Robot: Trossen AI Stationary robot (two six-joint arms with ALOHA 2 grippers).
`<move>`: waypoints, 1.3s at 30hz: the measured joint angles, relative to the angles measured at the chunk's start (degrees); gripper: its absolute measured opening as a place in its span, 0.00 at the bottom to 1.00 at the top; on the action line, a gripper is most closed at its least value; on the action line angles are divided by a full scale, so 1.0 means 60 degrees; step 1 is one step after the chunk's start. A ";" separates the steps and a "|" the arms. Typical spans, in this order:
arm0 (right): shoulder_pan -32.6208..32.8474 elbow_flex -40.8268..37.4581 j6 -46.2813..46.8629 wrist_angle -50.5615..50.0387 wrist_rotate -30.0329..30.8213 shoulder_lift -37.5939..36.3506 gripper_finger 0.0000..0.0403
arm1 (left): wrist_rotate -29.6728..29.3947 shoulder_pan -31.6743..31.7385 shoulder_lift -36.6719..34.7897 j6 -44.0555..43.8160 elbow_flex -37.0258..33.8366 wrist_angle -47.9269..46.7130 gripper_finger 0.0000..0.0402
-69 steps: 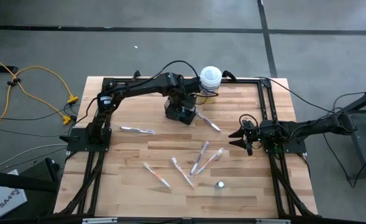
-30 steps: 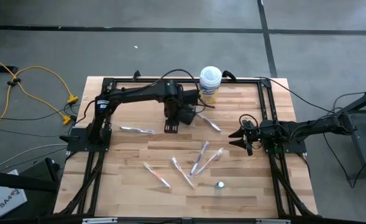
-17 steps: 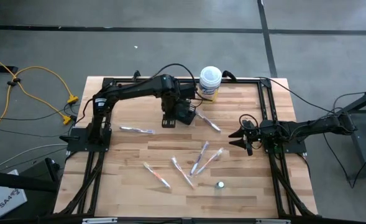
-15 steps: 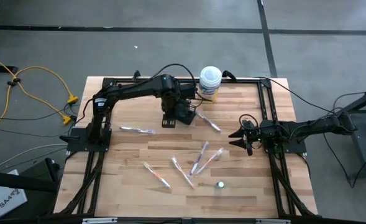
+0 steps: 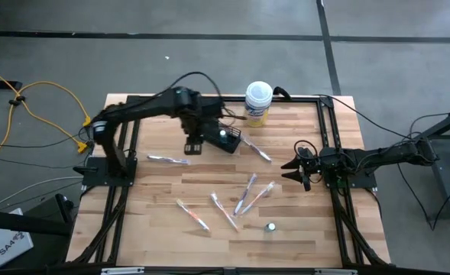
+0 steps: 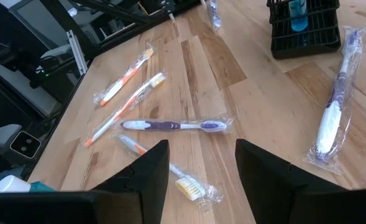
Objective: Pick & Place toothbrushing station
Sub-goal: Put the blue mouthwash into the black mesh organizer
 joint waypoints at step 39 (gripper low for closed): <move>-0.0001 0.0003 -0.0001 0.0006 0.0000 0.0000 0.44 | 0.0884 0.0357 -0.7112 -0.0209 -1.0377 0.8552 0.34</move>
